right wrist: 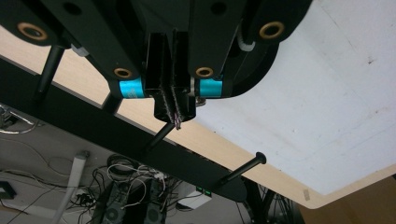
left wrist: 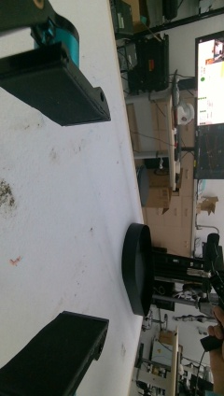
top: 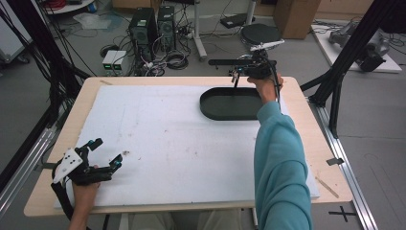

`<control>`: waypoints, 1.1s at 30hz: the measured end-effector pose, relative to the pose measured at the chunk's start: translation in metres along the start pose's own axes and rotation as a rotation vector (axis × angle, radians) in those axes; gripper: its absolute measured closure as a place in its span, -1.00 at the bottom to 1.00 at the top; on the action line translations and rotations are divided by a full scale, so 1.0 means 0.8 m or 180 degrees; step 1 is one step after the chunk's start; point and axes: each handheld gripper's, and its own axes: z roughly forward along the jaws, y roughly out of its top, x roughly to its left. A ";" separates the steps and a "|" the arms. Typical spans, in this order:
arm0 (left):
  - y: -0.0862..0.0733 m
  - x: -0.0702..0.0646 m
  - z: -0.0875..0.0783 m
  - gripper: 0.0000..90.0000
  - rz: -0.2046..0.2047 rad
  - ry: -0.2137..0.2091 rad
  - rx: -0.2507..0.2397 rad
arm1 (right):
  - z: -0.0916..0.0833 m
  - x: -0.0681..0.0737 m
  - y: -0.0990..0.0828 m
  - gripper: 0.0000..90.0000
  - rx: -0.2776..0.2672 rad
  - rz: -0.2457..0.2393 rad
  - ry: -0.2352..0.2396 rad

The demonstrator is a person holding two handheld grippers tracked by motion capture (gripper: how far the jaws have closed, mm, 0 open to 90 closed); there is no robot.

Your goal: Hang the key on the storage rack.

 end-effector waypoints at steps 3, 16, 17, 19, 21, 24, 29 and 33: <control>0.000 0.000 0.000 -0.92 0.0003 0.0002 0.0002 | 0.000 -0.003 -0.001 0.97 -0.0029 -0.0016 0.0012; 0.000 0.000 0.000 -0.92 0.0004 0.0002 0.0004 | 0.005 -0.009 -0.004 0.91 -0.0009 -0.0015 0.0002; 0.000 0.000 0.000 -0.92 0.0013 0.0001 0.0011 | 0.005 -0.009 -0.005 0.91 -0.0005 -0.0006 -0.0009; 0.000 0.000 0.000 -0.92 0.0015 0.0002 0.0012 | 0.006 -0.011 -0.006 0.91 0.0000 -0.0003 -0.0033; 0.000 0.000 0.000 -0.92 0.0016 0.0002 0.0012 | 0.006 -0.013 -0.007 0.90 0.0018 0.0022 -0.0044; 0.000 0.000 0.000 -0.92 0.0004 0.0001 0.0011 | 0.007 -0.014 -0.008 0.89 0.0027 0.0046 -0.0046; 0.000 0.000 0.000 -0.92 0.0013 0.0000 0.0015 | 0.011 -0.015 -0.009 0.88 0.0011 0.0047 -0.0058; 0.000 0.001 0.000 -0.92 0.0017 0.0000 0.0017 | 0.013 -0.016 -0.010 0.84 0.0010 0.0049 -0.0070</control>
